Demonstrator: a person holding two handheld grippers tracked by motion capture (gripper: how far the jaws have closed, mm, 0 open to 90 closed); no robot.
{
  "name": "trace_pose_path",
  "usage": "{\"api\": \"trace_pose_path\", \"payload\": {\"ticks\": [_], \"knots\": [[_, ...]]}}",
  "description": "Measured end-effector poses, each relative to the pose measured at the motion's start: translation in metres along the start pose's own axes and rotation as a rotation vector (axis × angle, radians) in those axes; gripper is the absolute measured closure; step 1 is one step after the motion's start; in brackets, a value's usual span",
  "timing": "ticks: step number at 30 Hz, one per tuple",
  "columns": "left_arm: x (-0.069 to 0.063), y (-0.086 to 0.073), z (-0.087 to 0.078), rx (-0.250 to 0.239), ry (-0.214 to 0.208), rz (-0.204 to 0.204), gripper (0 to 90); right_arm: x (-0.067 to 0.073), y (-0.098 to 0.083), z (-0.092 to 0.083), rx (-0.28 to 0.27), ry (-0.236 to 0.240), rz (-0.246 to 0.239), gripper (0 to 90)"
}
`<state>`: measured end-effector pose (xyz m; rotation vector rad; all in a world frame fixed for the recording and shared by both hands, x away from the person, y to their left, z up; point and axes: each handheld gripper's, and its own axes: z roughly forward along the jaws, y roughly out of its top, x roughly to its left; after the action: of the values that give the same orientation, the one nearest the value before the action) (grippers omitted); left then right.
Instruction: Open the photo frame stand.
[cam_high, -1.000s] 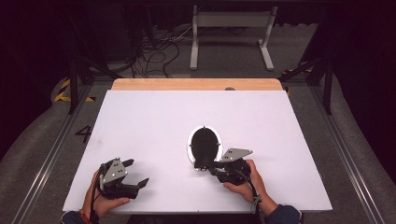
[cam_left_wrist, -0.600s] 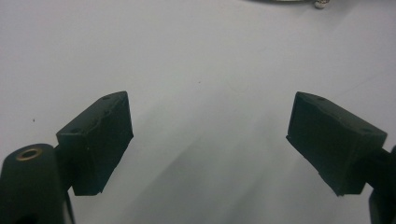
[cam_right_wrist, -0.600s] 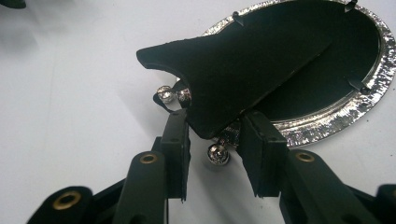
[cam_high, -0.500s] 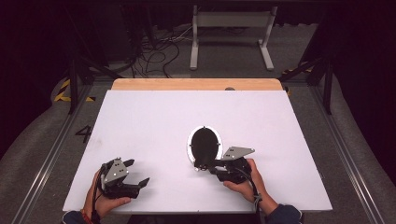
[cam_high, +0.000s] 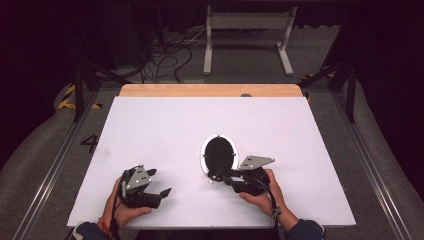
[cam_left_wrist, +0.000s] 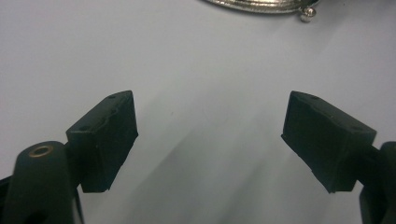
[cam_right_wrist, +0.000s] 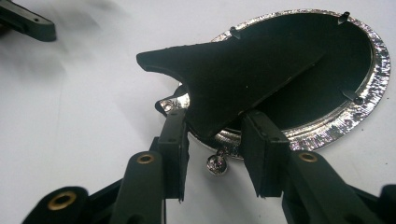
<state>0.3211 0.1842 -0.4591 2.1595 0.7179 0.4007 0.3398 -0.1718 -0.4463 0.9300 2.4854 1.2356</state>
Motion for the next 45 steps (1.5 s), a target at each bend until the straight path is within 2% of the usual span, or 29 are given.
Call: {"api": "trace_pose_path", "payload": {"ticks": [4, 5, 9, 11, 13, 14, 15, 17, 19, 22, 27, 33, 34, 37, 41, 44, 45], "knots": [[-0.006, 0.017, 0.015, -0.001, -0.048, 0.056, 27.2, 0.000, 0.002, -0.002, -0.011, -0.004, 0.010, 64.0], [-0.007, 0.021, 0.017, -0.003, -0.063, 0.072, 32.3, 0.000, 0.003, -0.002, -0.017, -0.005, 0.012, 64.4], [-0.012, 0.036, 0.029, 0.002, -0.097, 0.103, 43.9, -0.002, 0.003, -0.002, -0.022, 0.000, 0.014, 64.6], [-0.013, 0.042, 0.035, 0.002, -0.132, 0.105, 50.7, -0.002, 0.003, -0.002, -0.021, 0.000, 0.015, 64.6], [-0.014, 0.044, 0.036, 0.002, -0.138, 0.114, 61.7, -0.001, 0.003, -0.002, -0.021, -0.003, 0.014, 64.6], [-0.017, 0.048, 0.040, 0.011, -0.141, 0.127, 61.7, -0.001, 0.003, -0.002, -0.021, -0.004, 0.013, 64.5], [-0.019, 0.051, 0.043, 0.013, -0.147, 0.130, 71.1, -0.001, 0.003, -0.003, -0.021, -0.002, 0.015, 64.5], [-0.022, 0.056, 0.049, 0.017, -0.153, 0.146, 73.8, -0.001, 0.003, -0.003, -0.023, -0.001, 0.015, 64.5], [-0.024, 0.062, 0.055, 0.015, -0.167, 0.144, 80.9, -0.002, 0.003, -0.004, -0.028, -0.002, 0.018, 64.5], [-0.027, 0.070, 0.065, 0.022, -0.177, 0.145, 86.5, -0.002, 0.003, -0.005, -0.038, -0.003, 0.025, 64.9], [-0.027, 0.076, 0.079, 0.043, -0.184, 0.143, 86.1, -0.002, 0.003, -0.004, -0.038, 0.001, 0.028, 64.9], [-0.032, 0.082, 0.088, 0.039, -0.201, 0.155, 84.7, -0.004, 0.004, -0.007, -0.049, 0.012, 0.035, 64.8], [-0.033, 0.083, 0.090, 0.034, -0.203, 0.143, 84.3, -0.004, 0.003, -0.007, -0.051, 0.009, 0.036, 64.8], [-0.033, 0.084, 0.092, 0.034, -0.199, 0.142, 84.7, -0.003, 0.003, -0.006, -0.053, 0.004, 0.038, 64.2], [-0.032, 0.086, 0.093, 0.011, -0.185, 0.108, 84.9, -0.002, 0.002, -0.005, -0.043, 0.011, 0.026, 63.0], [-0.032, 0.088, 0.094, 0.008, -0.180, 0.115, 84.4, -0.001, 0.002, -0.005, -0.044, 0.012, 0.021, 61.9], [-0.032, 0.088, 0.095, 0.010, -0.182, 0.114, 84.1, -0.002, 0.002, -0.006, -0.052, 0.028, 0.026, 60.9]]}}
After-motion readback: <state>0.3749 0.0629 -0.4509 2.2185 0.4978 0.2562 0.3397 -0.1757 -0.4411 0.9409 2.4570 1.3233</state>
